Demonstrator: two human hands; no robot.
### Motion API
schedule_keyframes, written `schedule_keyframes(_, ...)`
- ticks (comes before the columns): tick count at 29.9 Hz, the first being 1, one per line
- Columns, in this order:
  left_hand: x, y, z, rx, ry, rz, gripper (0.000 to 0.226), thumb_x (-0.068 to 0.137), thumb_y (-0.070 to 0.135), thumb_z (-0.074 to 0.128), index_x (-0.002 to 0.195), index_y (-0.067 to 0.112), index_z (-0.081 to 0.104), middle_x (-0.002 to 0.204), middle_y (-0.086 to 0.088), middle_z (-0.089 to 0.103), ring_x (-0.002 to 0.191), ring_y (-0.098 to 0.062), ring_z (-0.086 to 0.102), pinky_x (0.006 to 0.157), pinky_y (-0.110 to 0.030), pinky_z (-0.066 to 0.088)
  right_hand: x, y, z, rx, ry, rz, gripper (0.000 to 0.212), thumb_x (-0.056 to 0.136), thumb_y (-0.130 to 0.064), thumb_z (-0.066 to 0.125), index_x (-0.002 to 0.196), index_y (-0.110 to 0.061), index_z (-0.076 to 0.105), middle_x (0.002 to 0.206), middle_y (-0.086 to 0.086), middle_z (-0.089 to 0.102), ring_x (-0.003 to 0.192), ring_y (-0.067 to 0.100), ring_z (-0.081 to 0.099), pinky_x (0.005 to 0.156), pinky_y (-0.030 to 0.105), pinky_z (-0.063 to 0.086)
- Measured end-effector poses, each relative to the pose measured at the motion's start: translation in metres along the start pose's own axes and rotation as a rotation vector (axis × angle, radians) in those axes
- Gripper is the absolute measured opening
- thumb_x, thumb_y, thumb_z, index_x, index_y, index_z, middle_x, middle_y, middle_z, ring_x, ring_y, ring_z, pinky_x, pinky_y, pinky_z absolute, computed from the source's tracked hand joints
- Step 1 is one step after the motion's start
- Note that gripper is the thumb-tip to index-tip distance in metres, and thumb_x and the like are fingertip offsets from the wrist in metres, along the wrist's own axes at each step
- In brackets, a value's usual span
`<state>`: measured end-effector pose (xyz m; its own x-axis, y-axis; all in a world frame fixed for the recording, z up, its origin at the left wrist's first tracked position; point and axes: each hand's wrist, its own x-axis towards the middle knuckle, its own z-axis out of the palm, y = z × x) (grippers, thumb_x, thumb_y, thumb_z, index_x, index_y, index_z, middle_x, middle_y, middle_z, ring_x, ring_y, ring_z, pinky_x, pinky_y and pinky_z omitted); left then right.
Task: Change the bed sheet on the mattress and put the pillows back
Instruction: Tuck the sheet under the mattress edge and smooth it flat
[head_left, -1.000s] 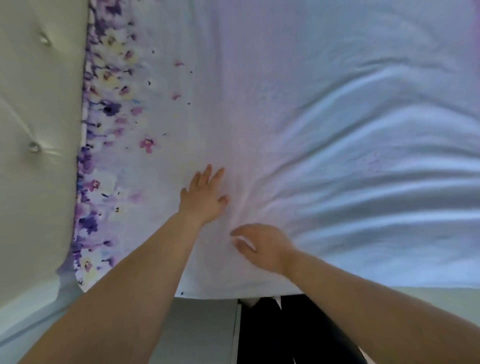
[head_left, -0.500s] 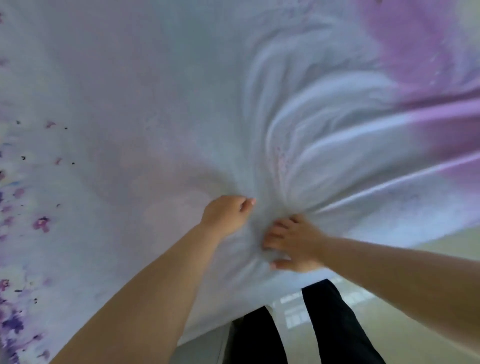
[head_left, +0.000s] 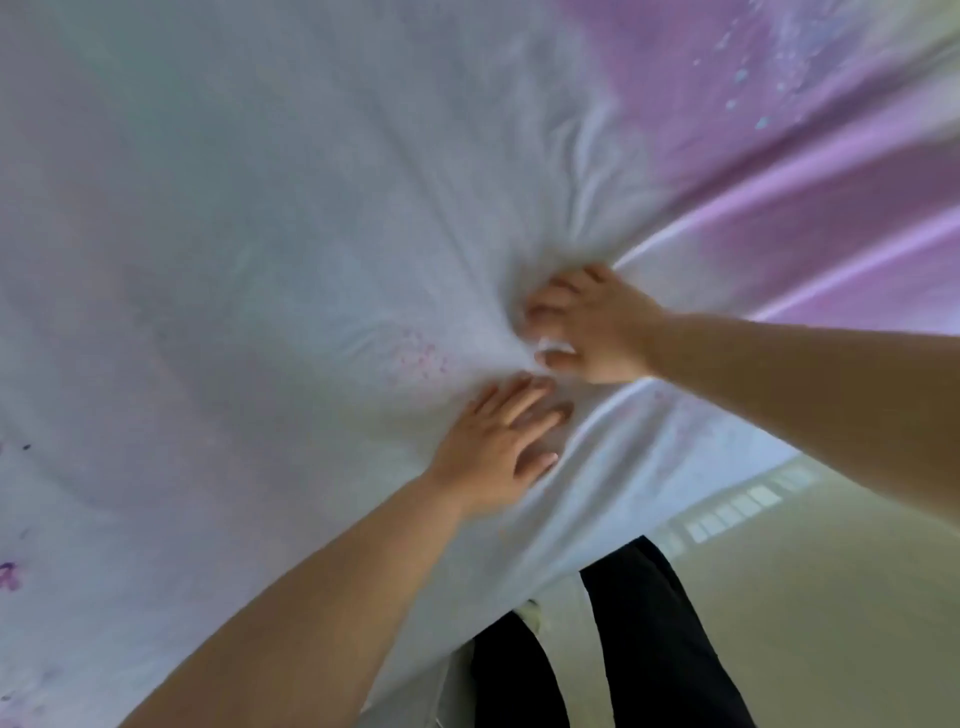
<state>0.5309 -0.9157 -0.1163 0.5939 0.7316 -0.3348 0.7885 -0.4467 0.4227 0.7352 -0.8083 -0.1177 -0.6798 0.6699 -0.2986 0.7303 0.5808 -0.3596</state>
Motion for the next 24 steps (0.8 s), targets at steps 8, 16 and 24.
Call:
schedule_keyframes(8,0.068,-0.022,-0.07,0.142,0.283,-0.114,0.035,0.089,0.035,0.045,0.109,0.015,0.066,0.116,-0.008,0.066,0.108,-0.027,0.062,0.086,-0.036,0.051,-0.104,-0.037,0.004,0.299,0.145,-0.121,0.047,0.093,-0.041,0.034,0.06,-0.017,0.058,0.054,-0.002,0.055,0.05,0.025,0.057,0.045,0.028,0.046)
schedule_keyframes(16,0.105,0.131,0.042,0.18,-0.072,0.443,0.054,0.095,0.049,0.033,0.146,0.034,0.029,0.155,-0.002,0.029,0.146,-0.027,0.02,0.118,-0.044,0.017,-0.091,0.116,-0.003,0.229,0.327,0.941,0.064,0.094,-0.052,0.035,0.151,-0.03,0.015,0.16,-0.004,0.006,0.148,0.019,0.002,0.117,0.045,-0.004)
schedule_keyframes(24,0.167,0.124,-0.002,0.183,0.113,0.225,0.072,0.086,0.062,0.042,0.141,0.016,0.041,0.148,-0.009,0.04,0.135,-0.03,0.04,0.107,-0.052,0.032,-0.297,0.077,0.069,0.928,0.292,1.866,0.043,0.101,-0.034,0.029,0.126,-0.006,0.049,0.133,0.023,0.048,0.125,0.038,0.045,0.102,0.041,0.034)
